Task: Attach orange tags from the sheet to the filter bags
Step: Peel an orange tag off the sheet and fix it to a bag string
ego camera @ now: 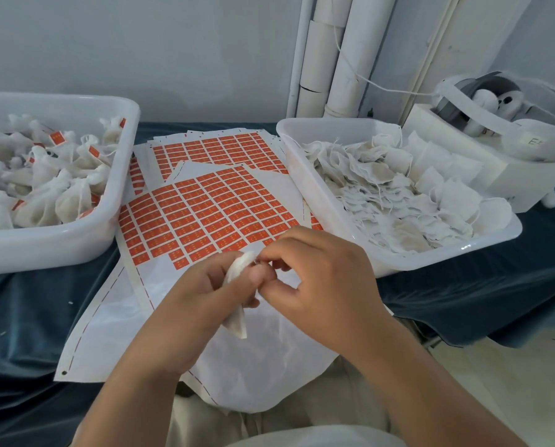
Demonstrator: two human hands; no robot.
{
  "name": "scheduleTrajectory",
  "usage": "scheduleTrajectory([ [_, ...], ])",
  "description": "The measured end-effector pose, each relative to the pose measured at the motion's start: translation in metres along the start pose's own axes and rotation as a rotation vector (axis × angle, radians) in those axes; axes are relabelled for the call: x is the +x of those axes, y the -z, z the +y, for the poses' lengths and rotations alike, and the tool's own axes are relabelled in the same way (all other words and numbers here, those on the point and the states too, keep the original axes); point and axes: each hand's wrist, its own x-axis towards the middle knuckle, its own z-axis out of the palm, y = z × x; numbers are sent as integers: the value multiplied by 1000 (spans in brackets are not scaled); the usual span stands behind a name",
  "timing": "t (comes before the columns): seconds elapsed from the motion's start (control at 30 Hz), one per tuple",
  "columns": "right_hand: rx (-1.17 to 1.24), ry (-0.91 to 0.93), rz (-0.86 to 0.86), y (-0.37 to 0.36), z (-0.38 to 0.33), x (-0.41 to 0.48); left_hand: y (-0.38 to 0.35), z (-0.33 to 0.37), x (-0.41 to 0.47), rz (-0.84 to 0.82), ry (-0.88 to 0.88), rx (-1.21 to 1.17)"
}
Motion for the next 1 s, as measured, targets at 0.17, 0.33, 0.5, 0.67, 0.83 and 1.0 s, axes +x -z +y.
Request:
scheduleTrajectory([
  [0.17,33,-129,-160,13,-5,4,-8,5,0,130,-61,107],
  [0.33,218,-248,-318,21,-1,7,-13,6,0,200,-81,148],
  [0.5,305,-283,-392,19,2,7,-21,3,1,219,-90,98],
  [0.67,451,-299,-412,22,5,8,-22,5,2,288,-49,36],
  [0.83,717,-401,-546,21,10,10,-16,8,2,329,-75,74],
  [1.0,970,-526,-611,21,17,12,-13,11,-1,364,-6,-10],
])
